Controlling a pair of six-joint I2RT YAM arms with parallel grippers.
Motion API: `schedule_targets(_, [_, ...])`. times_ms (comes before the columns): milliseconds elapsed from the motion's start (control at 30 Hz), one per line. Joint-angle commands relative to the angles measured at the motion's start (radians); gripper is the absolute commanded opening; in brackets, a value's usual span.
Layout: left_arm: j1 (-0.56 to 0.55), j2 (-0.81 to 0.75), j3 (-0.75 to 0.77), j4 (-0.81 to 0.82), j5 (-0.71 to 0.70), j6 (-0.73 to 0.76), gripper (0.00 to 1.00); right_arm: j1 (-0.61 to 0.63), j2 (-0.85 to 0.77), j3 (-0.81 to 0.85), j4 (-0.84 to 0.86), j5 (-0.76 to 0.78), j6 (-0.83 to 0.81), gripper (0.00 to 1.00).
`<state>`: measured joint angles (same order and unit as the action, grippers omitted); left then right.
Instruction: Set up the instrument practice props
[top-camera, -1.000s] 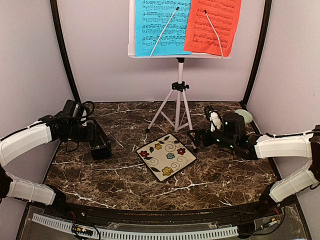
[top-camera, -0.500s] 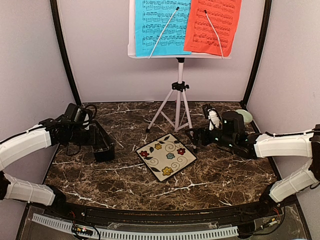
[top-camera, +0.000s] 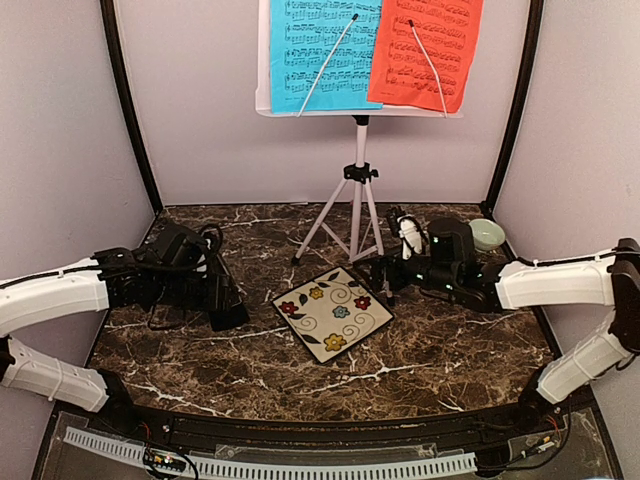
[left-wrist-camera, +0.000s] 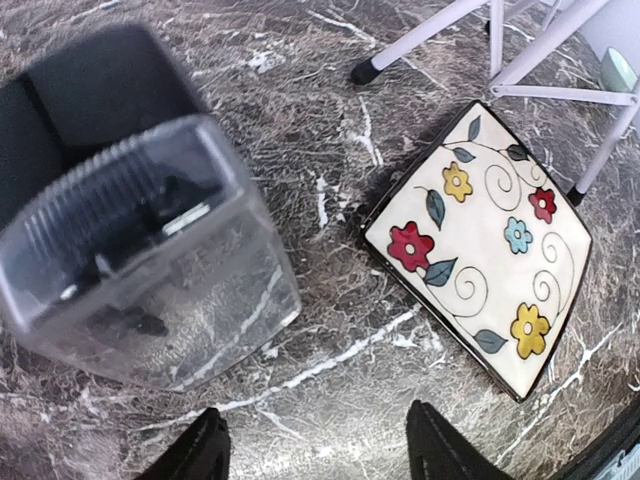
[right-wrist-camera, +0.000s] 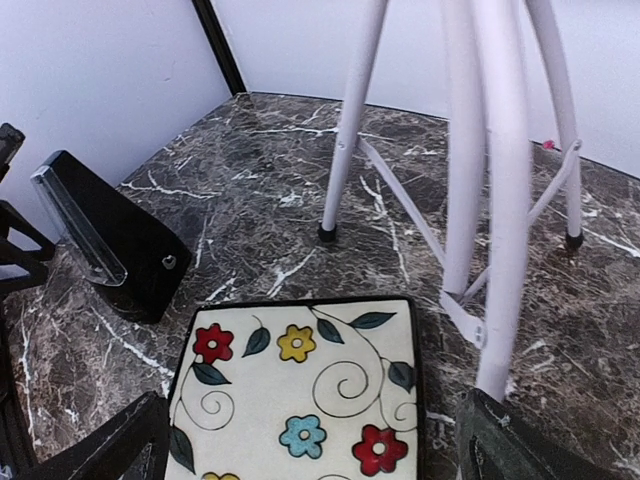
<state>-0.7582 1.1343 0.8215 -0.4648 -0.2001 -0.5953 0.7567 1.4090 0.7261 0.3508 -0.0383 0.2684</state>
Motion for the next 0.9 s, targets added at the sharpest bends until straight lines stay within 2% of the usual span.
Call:
schedule_targets(0, [-0.004,-0.018,0.015,-0.022,-0.039,-0.047,0.7,0.04,0.047,0.069,0.049,-0.069,-0.023,1.0])
schedule_targets(167, [0.001,-0.145,0.058,-0.078,-0.076,0.019,0.87,0.079,0.123,0.182,0.015,-0.112,-0.051,1.0])
schedule_targets(233, [0.045,-0.167,0.1,-0.146,-0.089,0.055,0.91,0.085,0.145,0.212,0.013,-0.132,-0.053,1.0])
schedule_targets(300, [0.123,-0.184,0.121,-0.16,-0.024,0.134,0.95,0.084,0.154,0.216,0.025,-0.163,-0.051,1.0])
schedule_targets(400, [0.236,-0.2,0.145,-0.129,0.134,0.327,0.97,0.085,0.153,0.21,0.035,-0.209,-0.059,1.0])
schedule_targets(500, [0.318,-0.161,0.167,-0.115,0.235,0.452,0.99,0.084,0.153,0.204,0.036,-0.248,-0.067,1.0])
schedule_targets(600, [0.39,-0.102,0.162,-0.06,0.426,0.561,0.98,0.084,0.149,0.2,0.038,-0.269,-0.065,1.0])
schedule_targets(633, [0.398,-0.085,0.161,-0.044,0.5,0.599,0.98,0.084,0.149,0.198,0.036,-0.271,-0.064,1.0])
schedule_targets(733, [0.402,-0.059,0.139,0.018,0.588,0.713,0.96,0.084,0.141,0.192,0.034,-0.277,-0.063,1.0])
schedule_targets(867, [0.403,-0.036,0.093,0.082,0.614,0.849,0.95,0.084,0.139,0.189,0.033,-0.289,-0.064,1.0])
